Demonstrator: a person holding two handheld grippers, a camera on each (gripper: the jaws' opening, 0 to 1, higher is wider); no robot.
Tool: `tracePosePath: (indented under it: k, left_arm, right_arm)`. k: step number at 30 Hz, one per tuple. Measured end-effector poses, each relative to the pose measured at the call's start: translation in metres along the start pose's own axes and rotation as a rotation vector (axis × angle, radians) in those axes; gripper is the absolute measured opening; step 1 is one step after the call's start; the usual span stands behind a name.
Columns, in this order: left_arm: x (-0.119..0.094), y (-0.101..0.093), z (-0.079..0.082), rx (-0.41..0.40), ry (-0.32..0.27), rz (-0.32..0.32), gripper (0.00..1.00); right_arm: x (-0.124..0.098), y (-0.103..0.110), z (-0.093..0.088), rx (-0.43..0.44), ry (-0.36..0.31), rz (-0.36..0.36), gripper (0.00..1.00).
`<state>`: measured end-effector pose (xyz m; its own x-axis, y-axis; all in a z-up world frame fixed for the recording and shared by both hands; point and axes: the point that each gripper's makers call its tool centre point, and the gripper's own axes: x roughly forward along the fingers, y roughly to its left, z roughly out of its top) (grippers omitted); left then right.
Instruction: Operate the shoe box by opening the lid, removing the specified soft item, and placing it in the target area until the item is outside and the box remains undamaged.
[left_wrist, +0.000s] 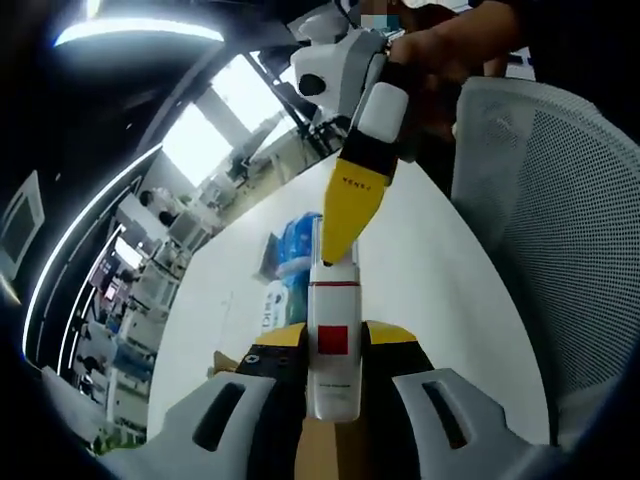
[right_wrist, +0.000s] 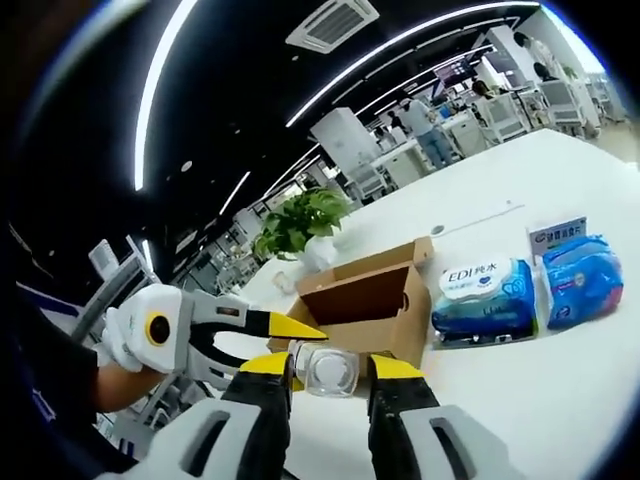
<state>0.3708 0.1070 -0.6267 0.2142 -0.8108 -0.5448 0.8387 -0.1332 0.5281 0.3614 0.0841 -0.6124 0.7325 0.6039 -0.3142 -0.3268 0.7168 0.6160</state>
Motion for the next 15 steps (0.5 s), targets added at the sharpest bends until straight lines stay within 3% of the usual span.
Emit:
tracePosePath:
  k: [15]
  left_arm:
    - [0.003, -0.002, -0.003, 0.111, 0.012, -0.020, 0.20]
  right_arm:
    - [-0.001, 0.001, -0.011, 0.037, 0.065, 0.011, 0.18]
